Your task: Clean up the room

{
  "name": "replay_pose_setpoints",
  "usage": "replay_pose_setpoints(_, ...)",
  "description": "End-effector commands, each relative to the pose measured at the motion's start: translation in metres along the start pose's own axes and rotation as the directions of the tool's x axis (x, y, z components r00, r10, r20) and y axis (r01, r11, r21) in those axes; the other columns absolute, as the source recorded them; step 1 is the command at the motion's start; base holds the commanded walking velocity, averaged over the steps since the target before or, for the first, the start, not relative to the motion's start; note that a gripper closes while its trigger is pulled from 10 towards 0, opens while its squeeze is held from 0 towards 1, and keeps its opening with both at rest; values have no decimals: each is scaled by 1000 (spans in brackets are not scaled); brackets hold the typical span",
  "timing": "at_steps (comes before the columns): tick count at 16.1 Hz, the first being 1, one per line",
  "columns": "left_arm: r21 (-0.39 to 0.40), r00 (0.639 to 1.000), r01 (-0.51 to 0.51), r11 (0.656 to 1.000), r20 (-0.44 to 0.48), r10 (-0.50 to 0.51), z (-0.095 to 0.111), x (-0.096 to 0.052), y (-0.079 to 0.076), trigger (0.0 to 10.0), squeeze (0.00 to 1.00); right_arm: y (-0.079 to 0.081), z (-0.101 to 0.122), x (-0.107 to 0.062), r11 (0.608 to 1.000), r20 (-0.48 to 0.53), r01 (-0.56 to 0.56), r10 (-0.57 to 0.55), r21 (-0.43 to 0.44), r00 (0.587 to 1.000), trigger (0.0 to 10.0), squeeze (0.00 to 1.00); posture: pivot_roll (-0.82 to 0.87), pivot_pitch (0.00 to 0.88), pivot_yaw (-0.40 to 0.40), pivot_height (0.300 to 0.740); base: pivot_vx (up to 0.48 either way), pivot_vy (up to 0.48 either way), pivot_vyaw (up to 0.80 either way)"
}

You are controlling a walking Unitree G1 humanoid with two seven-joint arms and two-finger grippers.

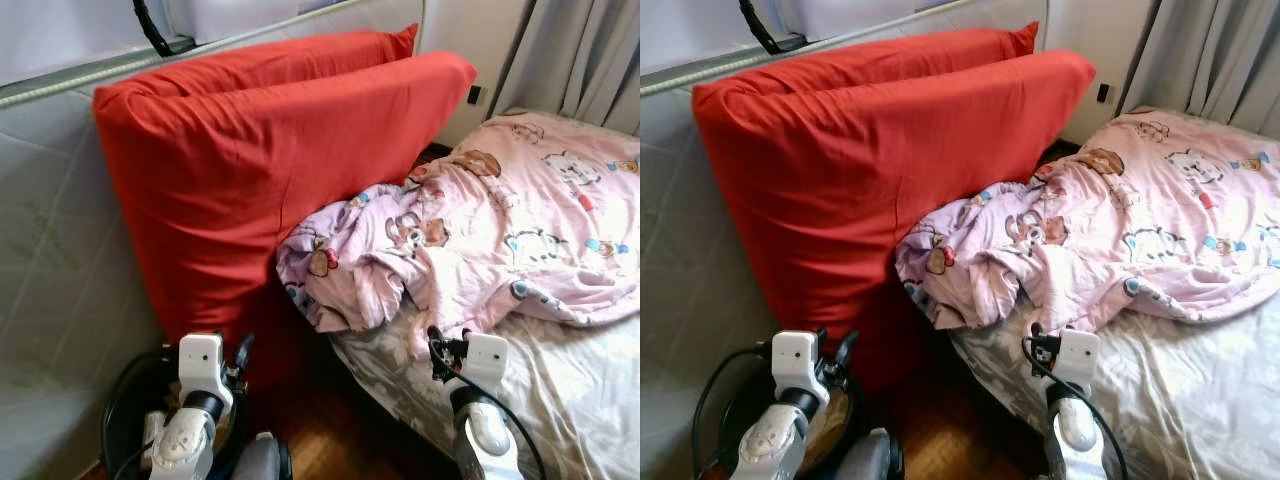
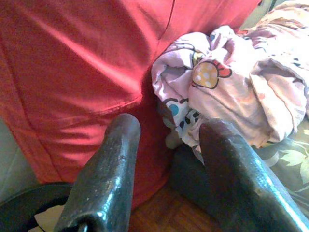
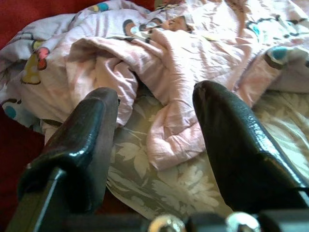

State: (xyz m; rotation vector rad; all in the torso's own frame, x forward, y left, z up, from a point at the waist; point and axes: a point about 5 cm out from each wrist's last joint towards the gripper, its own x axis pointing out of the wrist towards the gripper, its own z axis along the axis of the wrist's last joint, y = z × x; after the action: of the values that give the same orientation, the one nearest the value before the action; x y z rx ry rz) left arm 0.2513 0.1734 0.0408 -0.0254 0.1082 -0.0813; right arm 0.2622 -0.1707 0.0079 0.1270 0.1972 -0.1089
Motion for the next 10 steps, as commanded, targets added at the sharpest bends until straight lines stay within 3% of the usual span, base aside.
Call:
replay_pose_setpoints(1, -3, 1000, 2, 1000, 4, -2, 3, 0, 2, 10000, 0, 5, 0, 0, 1000, 2, -19, 19, -10, 1000, 10000, 0, 18, 19, 26, 647, 262, 0, 631)
replay_pose_setpoints(10, 3, 1000, 16, 1000, 3, -16, 3, -1, 0, 10000, 0, 2, 0, 1, 1000, 3, 2, -2, 12, 1000, 10000, 0, 14, 27, 28, 647, 265, 0, 0)
